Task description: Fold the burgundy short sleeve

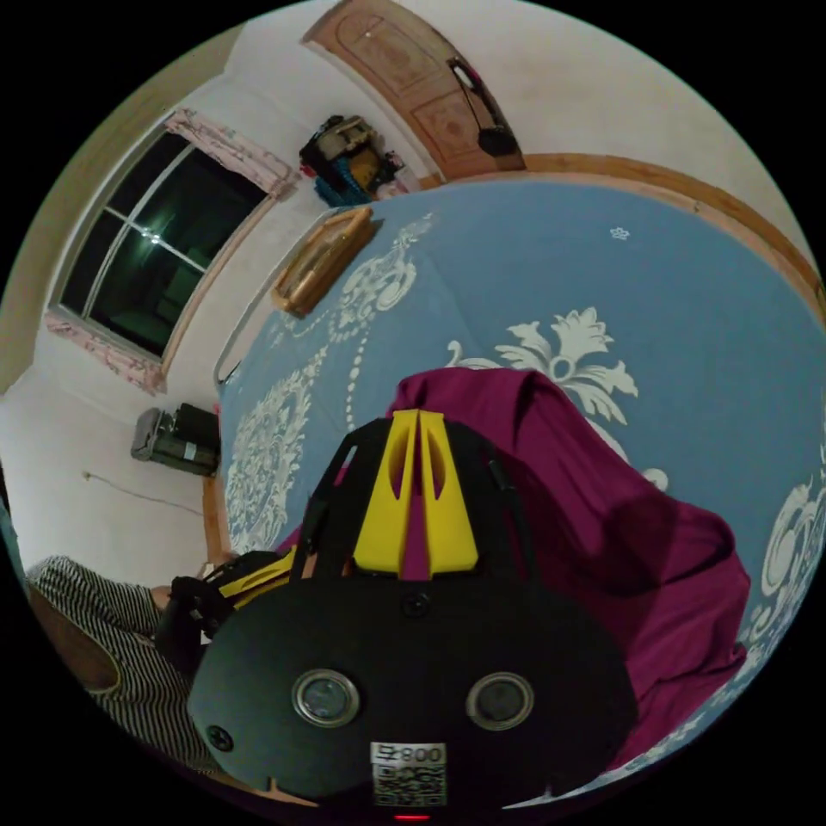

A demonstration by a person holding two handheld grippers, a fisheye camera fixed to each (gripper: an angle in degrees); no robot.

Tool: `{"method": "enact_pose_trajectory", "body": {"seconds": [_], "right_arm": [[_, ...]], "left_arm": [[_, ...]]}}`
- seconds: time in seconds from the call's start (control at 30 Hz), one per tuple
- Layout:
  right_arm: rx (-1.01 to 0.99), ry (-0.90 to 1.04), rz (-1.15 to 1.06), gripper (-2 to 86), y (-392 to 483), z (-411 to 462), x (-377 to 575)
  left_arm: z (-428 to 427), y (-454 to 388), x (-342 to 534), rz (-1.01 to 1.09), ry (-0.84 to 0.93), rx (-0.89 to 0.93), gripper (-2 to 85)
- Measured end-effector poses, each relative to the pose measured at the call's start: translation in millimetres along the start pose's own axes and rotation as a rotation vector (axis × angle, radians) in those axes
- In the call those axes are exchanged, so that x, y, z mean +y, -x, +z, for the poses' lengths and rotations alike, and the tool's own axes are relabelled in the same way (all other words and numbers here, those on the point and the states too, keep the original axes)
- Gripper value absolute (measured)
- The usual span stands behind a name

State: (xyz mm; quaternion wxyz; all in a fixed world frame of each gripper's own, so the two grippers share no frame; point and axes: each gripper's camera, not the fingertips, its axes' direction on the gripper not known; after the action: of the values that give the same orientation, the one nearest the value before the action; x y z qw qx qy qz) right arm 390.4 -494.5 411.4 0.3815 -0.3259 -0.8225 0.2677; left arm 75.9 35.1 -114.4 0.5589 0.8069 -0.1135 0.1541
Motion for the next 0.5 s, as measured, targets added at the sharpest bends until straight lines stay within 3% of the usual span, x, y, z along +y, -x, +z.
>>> {"method": "enact_pose_trajectory", "body": {"seconds": [0.1, 0.23, 0.3, 0.5], "right_arm": [[-0.032, 0.049, -0.113, 0.1, 28, 0, 23], [0.042, 0.213, -0.095, 0.1, 31, 26, 45], [-0.031, 0.161, -0.043, 0.1, 28, 13, 61], [0.037, 0.104, -0.038, 0.1, 47, -18, 114]], "left_arm": [[-8, -7, 1, -0.001, -0.008, -0.003, 4.3], [-18, -7, -1, -0.01, 0.025, 0.011, 4.2], [-33, 0, 1, -0.039, -0.007, 0.007, 3.8], [-54, 17, 0, -0.071, 0.029, 0.12, 2.3]]}}
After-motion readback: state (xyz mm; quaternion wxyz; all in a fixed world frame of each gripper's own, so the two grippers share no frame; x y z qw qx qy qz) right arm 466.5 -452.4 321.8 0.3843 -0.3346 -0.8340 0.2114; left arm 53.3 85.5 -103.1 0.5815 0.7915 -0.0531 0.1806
